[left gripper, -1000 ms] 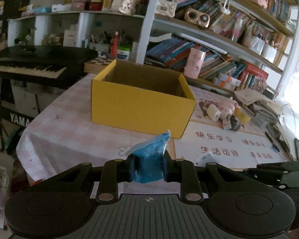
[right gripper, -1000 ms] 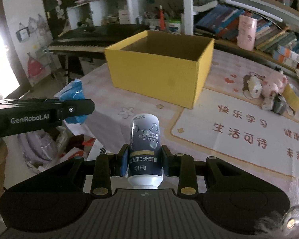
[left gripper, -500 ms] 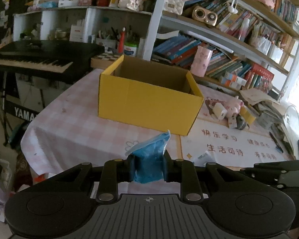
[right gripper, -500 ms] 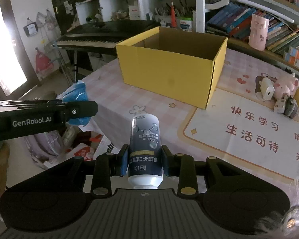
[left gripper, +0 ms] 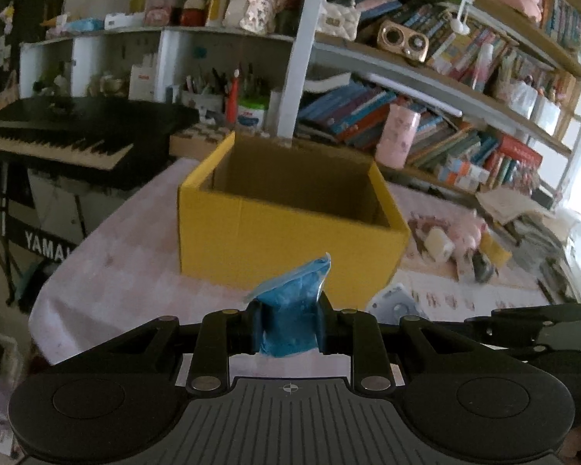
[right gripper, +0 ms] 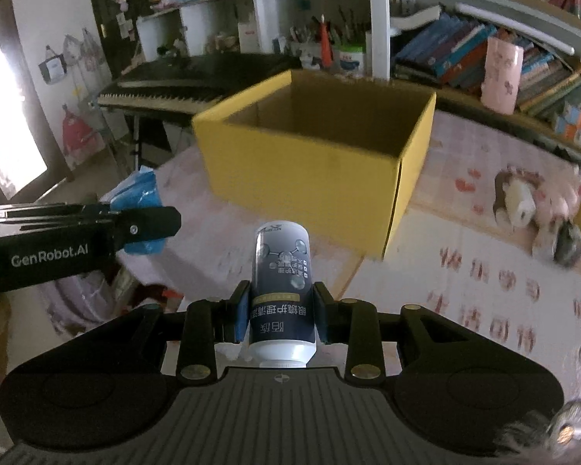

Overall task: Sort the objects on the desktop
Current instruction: 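Carry the blue packet and white bottle with both grippers to the yellow box, then lower both items into the yellow box and open both grippers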

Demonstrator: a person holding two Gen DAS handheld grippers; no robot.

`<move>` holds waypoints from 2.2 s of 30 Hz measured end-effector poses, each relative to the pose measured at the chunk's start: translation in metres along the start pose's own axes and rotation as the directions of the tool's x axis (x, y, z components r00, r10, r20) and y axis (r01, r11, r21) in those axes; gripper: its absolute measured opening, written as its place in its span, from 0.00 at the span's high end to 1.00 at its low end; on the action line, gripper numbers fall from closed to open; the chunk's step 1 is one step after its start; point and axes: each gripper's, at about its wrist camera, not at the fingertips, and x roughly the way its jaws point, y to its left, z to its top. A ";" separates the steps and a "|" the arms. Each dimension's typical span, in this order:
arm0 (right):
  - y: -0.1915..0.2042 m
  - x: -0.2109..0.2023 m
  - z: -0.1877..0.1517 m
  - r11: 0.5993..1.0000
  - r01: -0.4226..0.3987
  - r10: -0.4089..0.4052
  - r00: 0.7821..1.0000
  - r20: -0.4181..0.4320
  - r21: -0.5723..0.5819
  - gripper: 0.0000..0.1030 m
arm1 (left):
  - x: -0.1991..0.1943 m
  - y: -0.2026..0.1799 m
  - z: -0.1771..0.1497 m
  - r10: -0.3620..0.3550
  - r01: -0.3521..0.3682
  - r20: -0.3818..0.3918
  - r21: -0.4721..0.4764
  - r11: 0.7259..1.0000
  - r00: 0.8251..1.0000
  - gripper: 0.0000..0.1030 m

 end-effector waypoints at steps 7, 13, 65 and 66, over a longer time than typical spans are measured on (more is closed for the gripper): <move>-0.029 0.021 0.055 1.000 -0.016 0.017 0.998 0.064 -0.006 0.71 | 0.034 0.001 0.044 0.000 0.003 0.096 -0.036 0.999 0.995 0.76; -0.065 0.045 0.105 1.000 -0.026 0.028 0.994 0.107 -0.014 0.71 | 0.077 0.007 0.083 0.029 -0.025 0.118 -0.033 0.999 0.993 0.77; -0.099 0.135 0.168 0.930 0.051 -0.030 0.998 0.063 -0.364 0.34 | 0.167 -0.018 0.132 0.171 -0.162 -0.029 0.209 0.964 0.985 0.11; -0.099 0.126 0.165 0.934 0.071 -0.042 0.995 0.087 -0.351 0.33 | 0.160 -0.018 0.131 0.167 -0.160 -0.019 0.205 0.966 0.986 0.11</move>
